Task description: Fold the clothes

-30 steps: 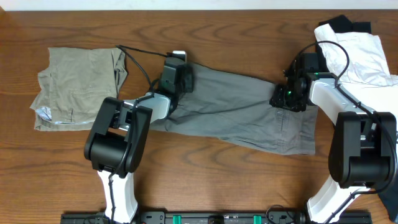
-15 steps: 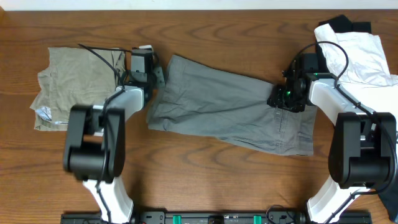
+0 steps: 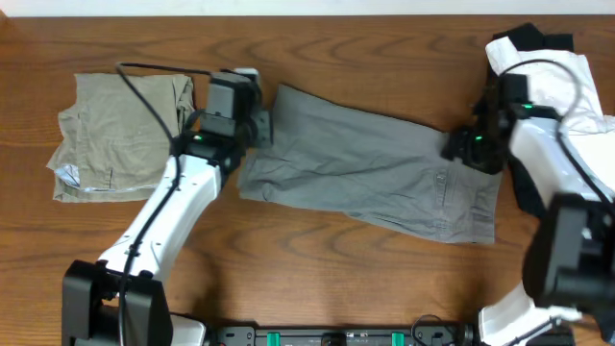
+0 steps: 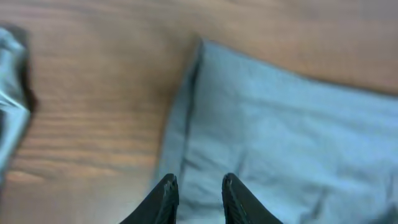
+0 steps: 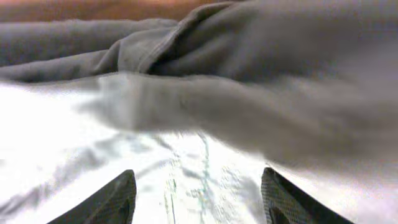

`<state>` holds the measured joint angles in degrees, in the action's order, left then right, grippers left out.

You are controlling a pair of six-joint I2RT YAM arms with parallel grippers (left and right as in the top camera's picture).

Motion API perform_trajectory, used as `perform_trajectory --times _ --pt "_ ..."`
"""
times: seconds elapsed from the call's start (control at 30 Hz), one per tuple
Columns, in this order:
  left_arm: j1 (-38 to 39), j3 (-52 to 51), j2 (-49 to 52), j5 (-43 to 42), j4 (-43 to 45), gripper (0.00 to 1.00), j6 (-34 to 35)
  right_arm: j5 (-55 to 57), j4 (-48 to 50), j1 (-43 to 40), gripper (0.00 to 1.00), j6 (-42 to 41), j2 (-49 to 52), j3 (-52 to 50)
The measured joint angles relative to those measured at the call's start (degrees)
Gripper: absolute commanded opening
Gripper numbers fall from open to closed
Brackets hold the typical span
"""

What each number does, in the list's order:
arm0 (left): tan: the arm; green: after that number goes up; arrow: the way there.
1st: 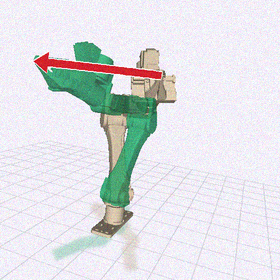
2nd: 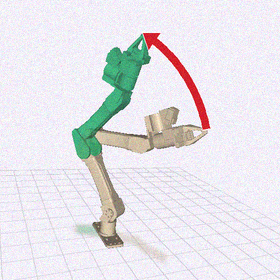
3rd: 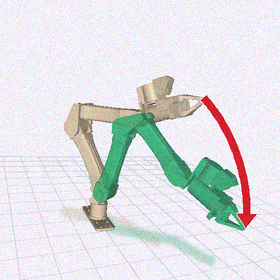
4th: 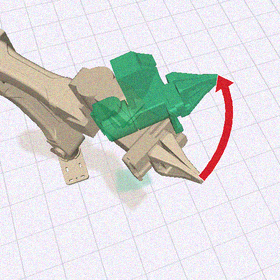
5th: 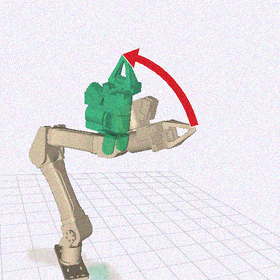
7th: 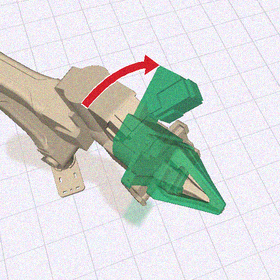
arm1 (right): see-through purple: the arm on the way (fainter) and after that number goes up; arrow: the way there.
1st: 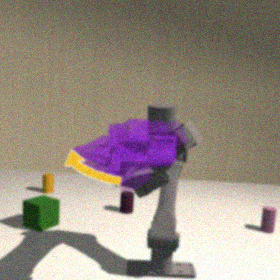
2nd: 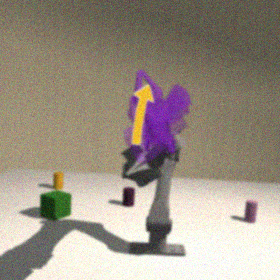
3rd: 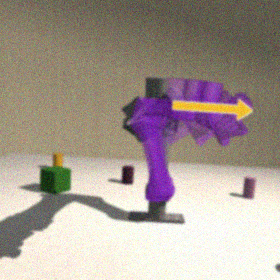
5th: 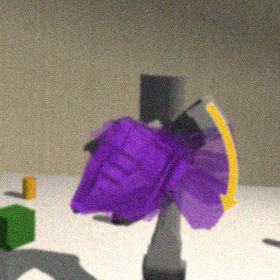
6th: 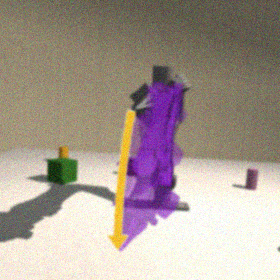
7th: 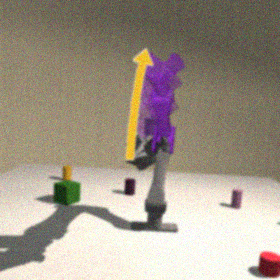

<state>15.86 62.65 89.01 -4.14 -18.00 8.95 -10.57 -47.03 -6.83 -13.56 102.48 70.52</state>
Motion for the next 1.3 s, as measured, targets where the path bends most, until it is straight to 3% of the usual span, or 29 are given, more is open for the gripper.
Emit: perform_trajectory --times 0.27,0.63,0.8,1.13,1.3 --pt "5.25 0.00 0.04 -0.22 -1.27 0.36 -0.11 0.13 -6.47 -8.52 0.61 0.17 -5.44 -1.01" --pt "10.27 0.00 4.13 -1.51 -1.11 0.36 -1.75 0.07 5.29 -12.74 0.62 -1.55 -5.35 -19.28" --pt "11.65 0.00 8.48 -1.68 -0.70 0.36 -1.90 -0.35 9.11 -14.40 0.65 -2.12 -6.64 -21.00" --pt "13.20 0.00 16.98 -1.79 0.87 0.36 -1.95 -1.57 18.05 -15.10 0.90 -2.12 -9.66 -25.66" --pt "13.18 0.00 19.52 -0.11 1.40 0.36 -1.95 -2.75 19.15 -15.13 0.85 -0.55 -10.38 -26.75"
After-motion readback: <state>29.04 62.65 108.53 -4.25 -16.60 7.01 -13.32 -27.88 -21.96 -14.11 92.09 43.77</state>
